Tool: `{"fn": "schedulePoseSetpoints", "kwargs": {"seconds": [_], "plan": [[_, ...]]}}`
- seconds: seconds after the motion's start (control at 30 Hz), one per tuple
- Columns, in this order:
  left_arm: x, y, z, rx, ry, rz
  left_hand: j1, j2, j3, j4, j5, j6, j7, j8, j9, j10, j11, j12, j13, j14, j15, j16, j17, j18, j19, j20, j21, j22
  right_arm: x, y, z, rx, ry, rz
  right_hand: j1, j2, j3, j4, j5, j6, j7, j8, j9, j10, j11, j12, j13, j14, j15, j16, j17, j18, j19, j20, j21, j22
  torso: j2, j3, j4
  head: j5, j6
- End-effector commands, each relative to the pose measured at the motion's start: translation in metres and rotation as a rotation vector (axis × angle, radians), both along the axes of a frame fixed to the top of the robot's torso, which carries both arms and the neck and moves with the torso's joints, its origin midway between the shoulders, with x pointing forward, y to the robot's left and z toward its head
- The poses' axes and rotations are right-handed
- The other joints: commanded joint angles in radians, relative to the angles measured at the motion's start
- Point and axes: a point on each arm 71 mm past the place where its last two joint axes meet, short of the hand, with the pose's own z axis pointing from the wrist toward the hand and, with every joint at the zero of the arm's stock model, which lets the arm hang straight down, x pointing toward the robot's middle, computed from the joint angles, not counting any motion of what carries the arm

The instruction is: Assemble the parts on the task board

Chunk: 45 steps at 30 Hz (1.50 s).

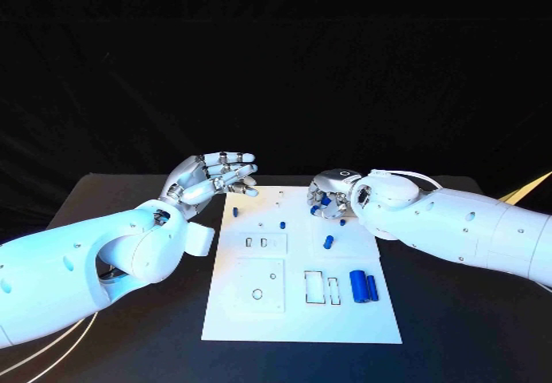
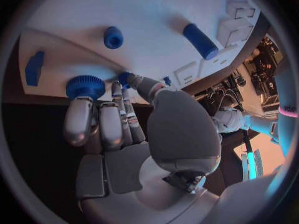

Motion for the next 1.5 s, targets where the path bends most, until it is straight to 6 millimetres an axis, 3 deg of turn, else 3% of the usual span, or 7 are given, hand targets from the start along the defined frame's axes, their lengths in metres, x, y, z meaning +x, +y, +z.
{"fn": "schedulePoseSetpoints", "kwargs": {"seconds": [0.03, 0.4, 0.93, 1.3, 1.5], "plan": [[0.0, -0.002, 0.001, -0.004, -0.003, -0.007, -0.008, 0.001, 0.001, -0.001, 0.022, -0.013, 0.028, 0.008, 0.016, -0.002, 0.002, -0.01, 0.005, -0.013, -0.001, 0.017, 0.015, 0.004, -0.009, -0.009, 0.014, 0.015, 0.0, 0.0, -0.001, 0.002, -0.005, 0.002, 0.017, 0.039, 0.031, 0.017, -0.017, 0.04, -0.005, 0.027, 0.026, 0.035, -0.014, 0.014, 0.018, 0.029, -0.006, 0.021, 0.022, -0.03, 0.028, -0.004, 0.033, 0.027, 0.002, 0.0006, -0.0021, 0.002, -0.001], [0.0, -0.002, 0.003, -0.01, -0.001, -0.015, -0.006, 0.006, 0.004, -0.003, 0.022, -0.013, 0.029, 0.008, 0.017, -0.003, 0.002, -0.009, 0.005, -0.012, -0.002, 0.028, 0.021, 0.004, -0.014, -0.01, 0.029, 0.025, -0.001, 0.001, 0.005, 0.037, -0.085, -0.009, 0.06, 0.073, 0.062, -0.023, -0.045, 0.061, -0.013, 0.071, 0.083, 0.081, -0.029, 0.024, 0.041, 0.027, -0.021, 0.03, 0.023, -0.036, 0.037, -0.014, 0.058, 0.067, 0.005, 0.0017, -0.0024, 0.001, -0.004], [0.002, 0.002, 0.003, -0.007, -0.003, -0.001, -0.005, 0.007, 0.005, -0.004, 0.022, -0.014, 0.029, 0.008, 0.017, -0.004, 0.002, -0.008, 0.005, -0.011, -0.003, 0.032, 0.023, 0.004, -0.017, -0.01, 0.036, 0.03, -0.001, 0.026, 0.023, 0.155, -0.232, -0.021, 0.043, 0.073, 0.052, -0.021, -0.066, 0.06, -0.017, 0.088, 0.11, 0.088, -0.033, 0.027, 0.053, 0.025, -0.025, 0.031, 0.021, -0.038, 0.042, -0.014, 0.068, 0.084, 0.009, -0.0003, 0.0009, -0.002, 0.011], [0.003, 0.001, 0.004, -0.007, -0.006, -0.003, -0.004, 0.008, 0.006, -0.005, 0.022, -0.014, 0.028, 0.008, 0.017, -0.004, 0.002, -0.008, 0.005, -0.012, -0.003, 0.034, 0.024, 0.004, -0.018, -0.011, 0.039, 0.033, 0.01, 0.047, 0.022, 0.154, -0.234, -0.027, 0.037, 0.071, 0.051, -0.019, -0.067, 0.054, -0.016, 0.087, 0.114, 0.083, -0.031, 0.024, 0.054, 0.025, -0.024, 0.033, 0.023, -0.039, 0.042, -0.014, 0.069, 0.087, 0.011, -0.0012, 0.0028, 0.006, 0.008], [0.005, -0.001, 0.005, -0.008, -0.009, -0.005, -0.004, 0.008, 0.006, -0.005, 0.022, -0.014, 0.028, 0.008, 0.017, -0.004, 0.002, -0.008, 0.005, -0.012, -0.003, 0.034, 0.024, 0.004, -0.018, -0.011, 0.039, 0.033, 0.016, 0.052, 0.02, 0.148, -0.227, -0.04, 0.031, 0.07, 0.05, -0.015, -0.069, 0.05, -0.015, 0.087, 0.118, 0.08, -0.03, 0.022, 0.054, 0.026, -0.023, 0.034, 0.024, -0.039, 0.042, -0.013, 0.069, 0.087, 0.015, -0.0067, 0.0087, 0.005, 0.008]]}}
